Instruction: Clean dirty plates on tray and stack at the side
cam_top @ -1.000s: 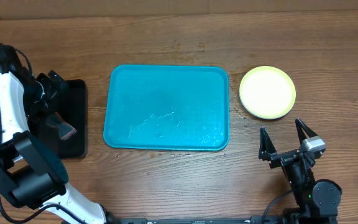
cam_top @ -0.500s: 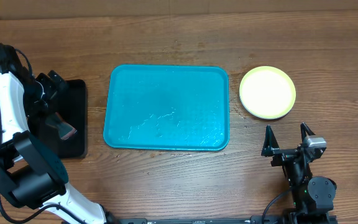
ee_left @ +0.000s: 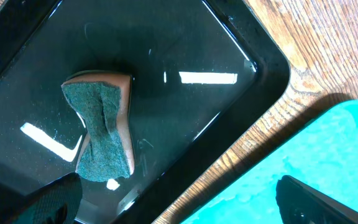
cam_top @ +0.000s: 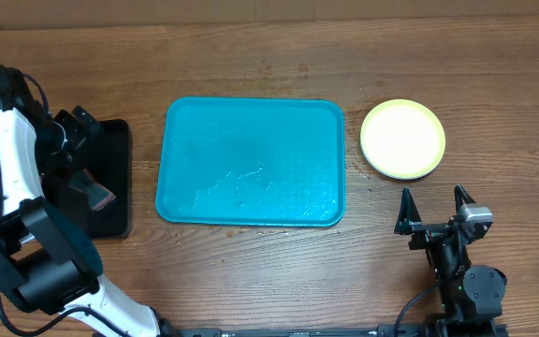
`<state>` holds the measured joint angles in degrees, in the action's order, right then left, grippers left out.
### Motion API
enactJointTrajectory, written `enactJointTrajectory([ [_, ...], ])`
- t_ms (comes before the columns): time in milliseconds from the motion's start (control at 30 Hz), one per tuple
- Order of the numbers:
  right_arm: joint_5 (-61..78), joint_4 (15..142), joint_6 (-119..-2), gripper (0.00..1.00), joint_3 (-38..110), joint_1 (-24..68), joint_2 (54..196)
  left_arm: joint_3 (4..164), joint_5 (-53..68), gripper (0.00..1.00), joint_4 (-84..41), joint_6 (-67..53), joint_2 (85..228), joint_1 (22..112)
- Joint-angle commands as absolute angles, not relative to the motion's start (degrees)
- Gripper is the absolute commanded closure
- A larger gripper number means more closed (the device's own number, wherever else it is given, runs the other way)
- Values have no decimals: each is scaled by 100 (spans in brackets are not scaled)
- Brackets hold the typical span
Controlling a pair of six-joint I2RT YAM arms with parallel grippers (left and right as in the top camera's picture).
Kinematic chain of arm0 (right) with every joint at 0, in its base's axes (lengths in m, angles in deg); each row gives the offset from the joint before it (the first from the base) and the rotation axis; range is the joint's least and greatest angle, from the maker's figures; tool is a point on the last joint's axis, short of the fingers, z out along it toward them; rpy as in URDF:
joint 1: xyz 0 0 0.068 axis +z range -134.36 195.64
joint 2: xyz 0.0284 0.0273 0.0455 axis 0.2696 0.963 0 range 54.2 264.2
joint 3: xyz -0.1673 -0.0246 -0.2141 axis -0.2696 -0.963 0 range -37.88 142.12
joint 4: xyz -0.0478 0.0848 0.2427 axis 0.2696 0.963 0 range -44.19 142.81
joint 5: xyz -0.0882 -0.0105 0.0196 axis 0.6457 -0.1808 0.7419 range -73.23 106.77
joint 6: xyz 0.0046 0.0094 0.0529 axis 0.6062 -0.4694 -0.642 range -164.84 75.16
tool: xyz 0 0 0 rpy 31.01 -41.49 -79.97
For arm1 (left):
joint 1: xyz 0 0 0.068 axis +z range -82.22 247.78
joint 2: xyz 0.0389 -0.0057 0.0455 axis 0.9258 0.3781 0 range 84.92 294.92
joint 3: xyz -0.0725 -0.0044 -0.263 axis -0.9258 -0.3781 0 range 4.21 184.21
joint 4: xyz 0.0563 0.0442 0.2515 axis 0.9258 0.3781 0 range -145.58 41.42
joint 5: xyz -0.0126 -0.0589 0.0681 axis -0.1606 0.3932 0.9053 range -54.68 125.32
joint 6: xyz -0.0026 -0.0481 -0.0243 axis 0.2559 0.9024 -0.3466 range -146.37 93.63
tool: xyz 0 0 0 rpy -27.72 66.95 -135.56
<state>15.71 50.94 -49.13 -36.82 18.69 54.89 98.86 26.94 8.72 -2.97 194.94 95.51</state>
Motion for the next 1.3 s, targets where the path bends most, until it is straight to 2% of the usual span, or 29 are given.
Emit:
enactJointTrajectory([
  [0, 1630, 5063, -4937, 0, -3744, 1895, 5436, 9945, 2674, 0, 865, -367, 19498, 9507],
  [800, 1630, 5063, -4937, 0, -3744, 1895, 5436, 9945, 2670, 0, 994, -370, 19286, 9501],
  [1000, 1630, 5063, -4937, 0, -3744, 1895, 5436, 9127, 2668, 0, 207, -1071, 18125, 9085],
  [1100, 1630, 5063, -4937, 0, -3744, 1895, 5436, 7833, 2668, 0, -586, -1847, 16939, 8565],
  [1233, 1630, 5063, -4937, 0, -3744, 1895, 5436, 6435, 2670, 0, -1375, -2192, 15594, 8069],
  [1267, 1630, 5063, -4937, 0, -3744, 1895, 5436, 5860, 2678, 0, -1458, -2192, 14880, 7914],
])
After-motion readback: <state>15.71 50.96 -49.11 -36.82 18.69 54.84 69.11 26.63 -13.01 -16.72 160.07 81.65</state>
